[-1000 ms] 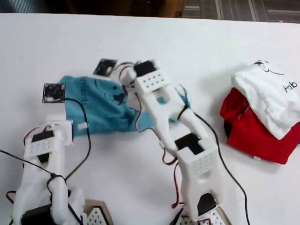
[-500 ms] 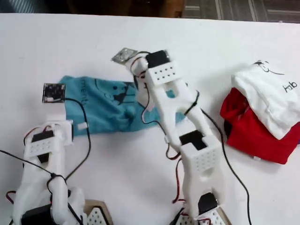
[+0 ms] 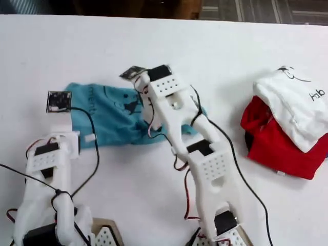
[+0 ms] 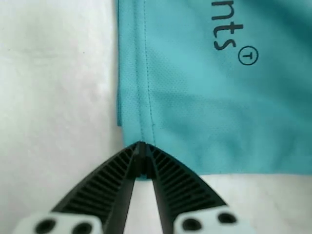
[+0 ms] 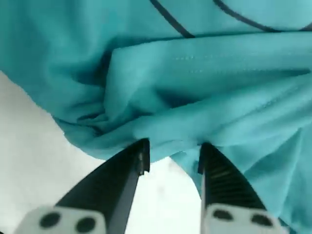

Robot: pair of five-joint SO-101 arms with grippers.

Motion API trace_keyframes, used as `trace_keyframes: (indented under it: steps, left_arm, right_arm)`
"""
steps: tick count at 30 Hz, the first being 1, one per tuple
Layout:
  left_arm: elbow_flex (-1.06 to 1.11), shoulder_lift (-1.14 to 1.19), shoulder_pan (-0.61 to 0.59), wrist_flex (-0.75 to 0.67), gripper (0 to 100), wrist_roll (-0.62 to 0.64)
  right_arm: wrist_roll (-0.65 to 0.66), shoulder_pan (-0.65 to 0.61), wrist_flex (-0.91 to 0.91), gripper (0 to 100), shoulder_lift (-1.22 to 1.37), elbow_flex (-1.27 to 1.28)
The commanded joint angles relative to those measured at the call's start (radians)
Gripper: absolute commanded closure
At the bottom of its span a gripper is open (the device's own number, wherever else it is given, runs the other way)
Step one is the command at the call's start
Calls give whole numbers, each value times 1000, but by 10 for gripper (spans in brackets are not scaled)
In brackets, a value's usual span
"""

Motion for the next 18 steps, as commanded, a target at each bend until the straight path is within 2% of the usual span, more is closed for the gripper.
trace_keyframes:
  steps: [1,2,4,18]
  left_arm:
    - [-5,-14,-3,-12,972,-3]
    - [-5,-14,-3,-12,972,-3]
    - [-5,-14,-3,-12,972,-3]
    - [-5,-14,-3,-12,972,-3]
  right_arm:
    - [-8,-15,-24,942,-15,-37]
    - [-8,-16,-33,985,-18,-37]
    - [-8,-16,-31,962,-18,-46]
    - [-3,-33,39,980,-8,-290]
